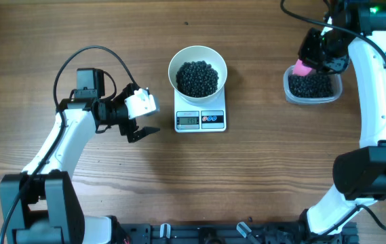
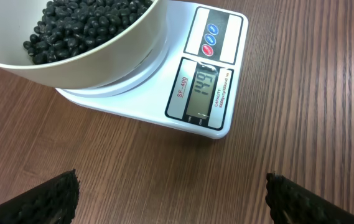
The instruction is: Scoop item into bowl and weigh 150g on scale
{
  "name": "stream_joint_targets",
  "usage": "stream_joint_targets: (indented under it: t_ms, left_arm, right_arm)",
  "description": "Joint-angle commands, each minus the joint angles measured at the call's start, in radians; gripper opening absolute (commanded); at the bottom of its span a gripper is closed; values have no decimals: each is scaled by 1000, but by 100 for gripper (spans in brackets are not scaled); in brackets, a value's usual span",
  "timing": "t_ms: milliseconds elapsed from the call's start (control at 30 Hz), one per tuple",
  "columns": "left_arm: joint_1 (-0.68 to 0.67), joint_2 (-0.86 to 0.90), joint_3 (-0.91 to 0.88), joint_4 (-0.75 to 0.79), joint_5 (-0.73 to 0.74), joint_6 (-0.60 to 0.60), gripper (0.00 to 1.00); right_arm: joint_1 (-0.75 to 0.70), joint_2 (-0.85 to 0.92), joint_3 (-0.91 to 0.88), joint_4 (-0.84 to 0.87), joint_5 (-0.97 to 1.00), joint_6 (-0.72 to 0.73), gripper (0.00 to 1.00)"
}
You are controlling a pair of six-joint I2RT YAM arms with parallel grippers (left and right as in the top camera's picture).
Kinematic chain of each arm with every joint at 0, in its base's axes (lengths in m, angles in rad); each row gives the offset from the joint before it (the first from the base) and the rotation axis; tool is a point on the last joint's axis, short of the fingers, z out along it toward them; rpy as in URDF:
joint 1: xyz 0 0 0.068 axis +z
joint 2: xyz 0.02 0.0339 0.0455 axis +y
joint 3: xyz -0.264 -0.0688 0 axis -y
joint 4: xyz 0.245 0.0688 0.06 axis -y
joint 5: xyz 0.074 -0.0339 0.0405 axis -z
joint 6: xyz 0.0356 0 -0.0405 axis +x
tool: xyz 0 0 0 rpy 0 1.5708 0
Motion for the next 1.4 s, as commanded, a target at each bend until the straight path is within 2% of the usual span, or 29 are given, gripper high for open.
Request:
stream_joint_targets:
  t_ms: [0, 167, 333, 600, 767, 833, 1033, 1300, 1367]
  left_arm:
    - [5, -15, -3, 0, 8, 19, 100]
    - [5, -15, -3, 0, 8, 19, 100]
    - [5, -15, -3, 0, 8, 19, 100]
    - [5, -15, -3, 0, 8, 19, 100]
    - [5, -15, -3, 0, 8, 19, 100]
    - [5, -15, -3, 0, 8, 19, 100]
    - [5, -15, -3, 0, 8, 19, 100]
    - [5, -15, -3, 0, 8, 19, 100]
    - [5, -15, -3, 0, 8, 19, 100]
  right_arm:
    - [-13, -23, 0, -42, 5, 2, 4]
    - [-49, -23, -4, -83, 36, -123, 4]
    - [-79, -7, -89, -64, 47, -249, 4]
    - [-93, 40, -220, 71, 47, -404, 4]
    - [-93, 63, -244, 90, 45, -450, 4]
    - [-93, 65, -245, 110, -25, -486, 4]
    - [-98, 64, -243, 124, -59, -481, 4]
    - [-207, 59, -152, 50, -114, -487, 4]
    - [-230, 50, -134, 48, -185, -524, 4]
